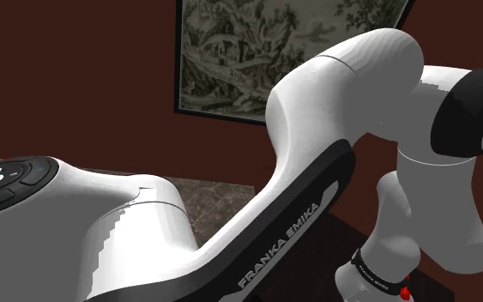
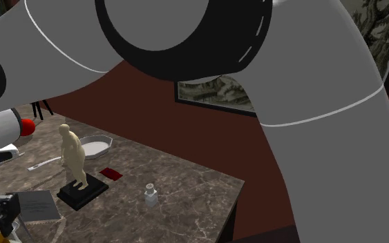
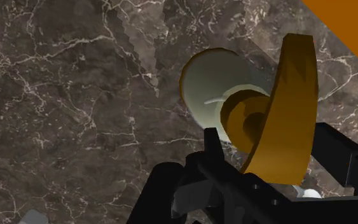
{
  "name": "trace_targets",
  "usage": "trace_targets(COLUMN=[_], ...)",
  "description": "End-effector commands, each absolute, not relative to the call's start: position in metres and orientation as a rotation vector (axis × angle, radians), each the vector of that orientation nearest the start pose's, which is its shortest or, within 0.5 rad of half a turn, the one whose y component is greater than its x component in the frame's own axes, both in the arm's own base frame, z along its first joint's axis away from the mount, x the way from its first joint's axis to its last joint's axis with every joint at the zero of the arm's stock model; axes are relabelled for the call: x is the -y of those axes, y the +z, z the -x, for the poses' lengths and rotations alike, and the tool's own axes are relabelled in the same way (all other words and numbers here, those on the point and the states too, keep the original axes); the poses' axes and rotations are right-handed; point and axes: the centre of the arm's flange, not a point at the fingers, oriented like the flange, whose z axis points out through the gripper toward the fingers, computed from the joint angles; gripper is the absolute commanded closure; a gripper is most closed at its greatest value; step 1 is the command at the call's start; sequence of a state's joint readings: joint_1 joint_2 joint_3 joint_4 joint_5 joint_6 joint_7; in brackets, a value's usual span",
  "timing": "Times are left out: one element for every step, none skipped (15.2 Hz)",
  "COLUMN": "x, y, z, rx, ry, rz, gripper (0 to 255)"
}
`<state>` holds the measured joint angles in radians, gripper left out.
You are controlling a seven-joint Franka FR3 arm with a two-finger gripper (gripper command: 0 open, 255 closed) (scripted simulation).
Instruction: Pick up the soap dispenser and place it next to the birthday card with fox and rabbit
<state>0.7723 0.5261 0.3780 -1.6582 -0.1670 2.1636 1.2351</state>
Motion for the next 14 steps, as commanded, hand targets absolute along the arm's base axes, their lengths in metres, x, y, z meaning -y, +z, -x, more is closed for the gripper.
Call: trace_targets(x=[-0.603, -0.603, -0.603, -0.603, -0.603, -0.603, -0.602, -0.602, -0.601, -0.601, -0.601, -0.601, -0.601, -0.601], y=[0.323, 0.323, 0.323, 0.323, 0.323, 0.336, 0.35, 0.363, 0.373, 0.373, 0.373, 0.373, 0.373, 0.373], z=[-0.31, -0.31, -0.31, -0.31, -0.31, -0.311, -0.311, -0.312, -0.312, -0.312, -0.312, -0.312, -0.312, -0.312], rx=[-0.063, -0.063, -0.063, -0.063, -0.063, -0.063, -0.063, -0.063, -0.063, -0.063, -0.063, -0.063, -0.063, -0.063], ry=[0.056, 0.056, 0.056, 0.056, 0.056, 0.056, 0.056, 0.056, 0.056, 0.056, 0.056, 0.056, 0.056, 0.056], rz=[3.104, 3.104, 3.104, 3.104, 3.104, 3.104, 3.104, 3.104, 3.104, 3.104, 3.104, 3.104, 3.104, 3.104], gripper=[0, 0, 0, 0, 0, 0, 0, 0, 0, 0, 0, 0, 0, 0])
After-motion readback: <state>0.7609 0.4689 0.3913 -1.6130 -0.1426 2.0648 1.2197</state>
